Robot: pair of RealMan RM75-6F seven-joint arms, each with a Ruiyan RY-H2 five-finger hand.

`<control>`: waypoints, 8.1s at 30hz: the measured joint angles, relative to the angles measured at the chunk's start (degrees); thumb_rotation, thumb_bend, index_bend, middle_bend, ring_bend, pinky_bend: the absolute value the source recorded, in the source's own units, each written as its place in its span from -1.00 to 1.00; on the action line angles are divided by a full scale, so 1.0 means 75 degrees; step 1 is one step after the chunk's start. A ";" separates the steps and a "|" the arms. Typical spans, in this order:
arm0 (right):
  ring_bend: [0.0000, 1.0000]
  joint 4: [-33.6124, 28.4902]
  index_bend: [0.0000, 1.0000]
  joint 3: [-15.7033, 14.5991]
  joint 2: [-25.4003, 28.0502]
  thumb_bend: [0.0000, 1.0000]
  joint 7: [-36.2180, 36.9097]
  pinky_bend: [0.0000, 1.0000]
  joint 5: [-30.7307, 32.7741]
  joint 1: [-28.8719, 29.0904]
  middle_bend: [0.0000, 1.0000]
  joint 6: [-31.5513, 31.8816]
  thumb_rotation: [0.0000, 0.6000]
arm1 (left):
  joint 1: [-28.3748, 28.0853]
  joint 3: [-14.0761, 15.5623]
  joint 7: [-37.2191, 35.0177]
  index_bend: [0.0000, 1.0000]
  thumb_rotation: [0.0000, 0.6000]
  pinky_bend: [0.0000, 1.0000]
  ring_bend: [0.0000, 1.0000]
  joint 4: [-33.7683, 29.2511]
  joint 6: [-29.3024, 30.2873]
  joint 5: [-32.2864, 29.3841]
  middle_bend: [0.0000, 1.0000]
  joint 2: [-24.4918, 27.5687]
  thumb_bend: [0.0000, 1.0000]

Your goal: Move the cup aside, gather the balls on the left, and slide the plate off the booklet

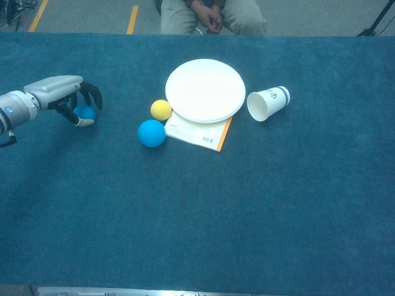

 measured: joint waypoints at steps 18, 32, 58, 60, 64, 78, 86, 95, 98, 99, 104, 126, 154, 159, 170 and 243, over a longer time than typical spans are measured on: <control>-0.27 0.0067 -0.44 0.0029 -0.0052 -0.66 0.0079 0.18 -0.0014 -0.0001 -0.23 -0.0022 1.00 | 0.0056 -0.0270 0.0298 -0.44 1.00 -0.16 -0.53 -0.1903 0.0527 0.0184 -0.51 0.1037 -0.47; -0.27 0.0088 -0.44 0.0001 -0.0070 -0.66 0.0124 0.18 -0.0053 -0.0018 -0.23 -0.0041 1.00 | 0.0177 0.0001 0.1319 -0.48 1.00 -0.23 -0.64 -0.4156 0.1127 0.1066 -0.64 0.1462 -0.48; -0.27 0.0356 -0.44 -0.0047 0.0002 -0.66 0.0490 0.18 -0.0043 -0.0167 -0.23 -0.0023 1.00 | 0.0090 -0.0238 0.2366 -0.46 1.00 -0.27 -0.70 -0.2351 0.1267 0.0729 -0.70 -0.0578 -0.48; -0.27 0.0364 -0.44 -0.0043 0.0003 -0.66 0.0497 0.18 -0.0036 -0.0171 -0.23 -0.0021 1.00 | 0.0089 -0.0223 0.2327 -0.42 1.00 -0.26 -0.69 -0.2230 0.1301 0.0768 -0.68 -0.0658 -0.48; -0.27 0.0371 -0.44 -0.0045 0.0003 -0.66 0.0497 0.18 -0.0033 -0.0177 -0.23 -0.0027 1.00 | 0.0079 -0.0188 0.2245 -0.38 1.00 -0.26 -0.68 -0.1986 0.1348 0.0849 -0.64 -0.0810 -0.48; -0.27 0.0359 -0.44 -0.0032 0.0032 -0.66 0.0474 0.18 0.0012 -0.0204 -0.23 -0.0020 1.00 | 0.0074 0.0011 0.1994 -0.25 1.00 -0.14 -0.54 -0.1358 0.1528 0.1167 -0.51 -0.1219 -0.48; -0.27 0.0290 -0.44 -0.0015 0.0064 -0.66 0.0404 0.18 0.0049 -0.0212 -0.23 -0.0005 1.00 | 0.0058 0.0060 0.1693 -0.18 1.00 -0.03 -0.47 -0.0978 0.1625 0.1292 -0.44 -0.1404 -0.48; -0.27 0.0233 -0.44 0.0000 0.0069 -0.66 0.0335 0.18 0.0085 -0.0195 -0.23 -0.0033 1.00 | 0.0101 0.0168 0.1446 -0.14 1.00 0.04 -0.42 -0.0823 0.1858 0.1486 -0.40 -0.1441 -0.48; -0.27 0.0224 -0.44 0.0010 0.0073 -0.66 0.0337 0.18 0.0095 -0.0197 -0.23 -0.0023 1.00 | 0.0120 0.0212 0.1415 -0.12 1.00 0.07 -0.38 -0.0839 0.1902 0.1532 -0.36 -0.1416 -0.48; -0.27 0.0222 -0.44 0.0012 0.0073 -0.66 0.0343 0.18 0.0095 -0.0200 -0.23 -0.0016 1.00 | 0.0126 0.0220 0.1405 -0.11 1.00 0.08 -0.36 -0.0844 0.1923 0.1544 -0.35 -0.1412 -0.48; -0.27 0.0227 -0.44 0.0011 0.0075 -0.66 0.0364 0.18 0.0096 -0.0215 -0.23 -0.0005 1.00 | 0.0147 0.0222 0.1328 -0.10 1.00 0.10 -0.35 -0.0885 0.1992 0.1561 -0.34 -0.1370 -0.48; -0.27 0.0252 -0.44 0.0009 0.0087 -0.66 0.0448 0.18 0.0106 -0.0246 -0.23 -0.0012 1.00 | 0.0099 0.0217 0.1378 -0.18 1.00 0.11 -0.43 -0.0845 0.1760 0.1429 -0.41 -0.1463 -0.48; -0.28 0.0194 -0.44 0.0053 0.0136 -0.66 0.0475 0.18 0.0105 -0.0281 -0.23 0.0068 1.00 | 0.0269 0.0434 0.1137 0.06 1.00 0.29 -0.21 -0.0811 0.2167 0.1667 -0.13 -0.0901 -0.43; -0.28 0.0158 -0.44 0.0060 0.0133 -0.66 0.0453 0.18 0.0090 -0.0274 -0.23 0.0077 1.00 | 0.0434 0.0540 0.1210 0.06 1.00 0.29 -0.21 -0.0954 0.2233 0.1620 -0.13 -0.0482 -0.43; -0.27 0.0095 -0.44 0.0075 0.0142 -0.66 0.0463 0.18 0.0047 -0.0292 -0.23 0.0147 1.00 | 0.0613 0.0506 0.1264 0.06 1.00 0.29 -0.21 -0.1111 0.2253 0.1414 -0.13 0.0141 -0.43; -0.27 0.0346 -0.44 -0.0008 0.0259 -0.66 0.1015 0.18 -0.0086 -0.0479 -0.22 0.0202 1.00 | -0.1030 -0.1085 0.3548 -0.18 1.00 0.12 -0.38 -0.0362 0.0292 -0.1222 -0.33 -0.2015 -0.44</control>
